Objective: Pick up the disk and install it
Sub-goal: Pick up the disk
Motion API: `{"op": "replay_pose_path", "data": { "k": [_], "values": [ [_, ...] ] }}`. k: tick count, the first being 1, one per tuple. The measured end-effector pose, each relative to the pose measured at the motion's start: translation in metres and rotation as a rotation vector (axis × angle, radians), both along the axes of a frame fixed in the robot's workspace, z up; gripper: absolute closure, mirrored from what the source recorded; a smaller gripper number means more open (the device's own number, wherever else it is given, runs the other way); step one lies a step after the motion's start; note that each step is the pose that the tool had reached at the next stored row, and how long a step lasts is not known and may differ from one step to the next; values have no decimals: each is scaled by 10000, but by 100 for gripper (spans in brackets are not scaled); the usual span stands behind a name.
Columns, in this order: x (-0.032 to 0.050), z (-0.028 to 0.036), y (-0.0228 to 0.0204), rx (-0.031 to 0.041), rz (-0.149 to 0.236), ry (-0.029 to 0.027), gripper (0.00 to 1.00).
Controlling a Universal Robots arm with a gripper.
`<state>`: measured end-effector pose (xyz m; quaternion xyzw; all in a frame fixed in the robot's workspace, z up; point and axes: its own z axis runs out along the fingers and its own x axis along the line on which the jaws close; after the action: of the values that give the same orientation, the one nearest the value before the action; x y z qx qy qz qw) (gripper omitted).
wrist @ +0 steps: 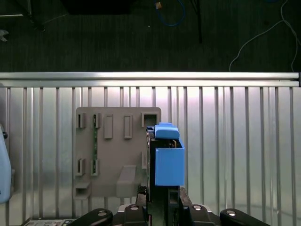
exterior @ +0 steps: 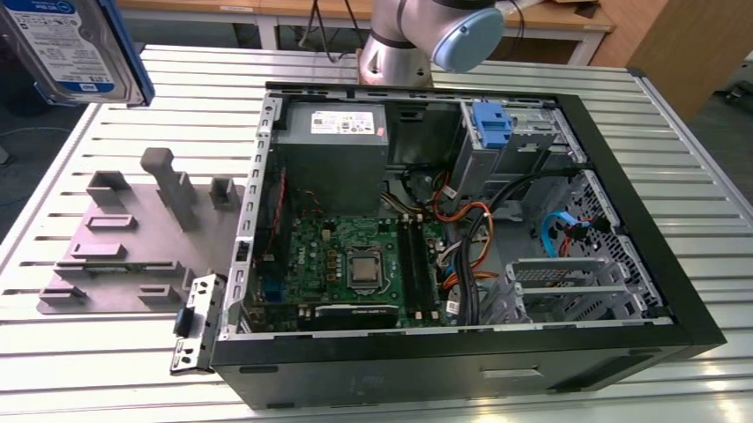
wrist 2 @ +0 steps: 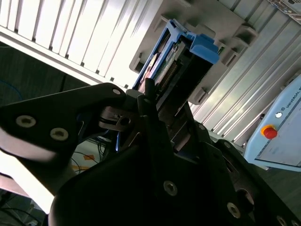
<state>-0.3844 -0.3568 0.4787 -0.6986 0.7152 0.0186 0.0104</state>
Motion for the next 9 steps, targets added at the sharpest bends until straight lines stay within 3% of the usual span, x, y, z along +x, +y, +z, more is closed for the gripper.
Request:
{"op": "replay_pose_path", "data": {
  "k": [9],
  "values": [
    [28, 7, 0, -1, 0, 1, 65]
  ]
}}
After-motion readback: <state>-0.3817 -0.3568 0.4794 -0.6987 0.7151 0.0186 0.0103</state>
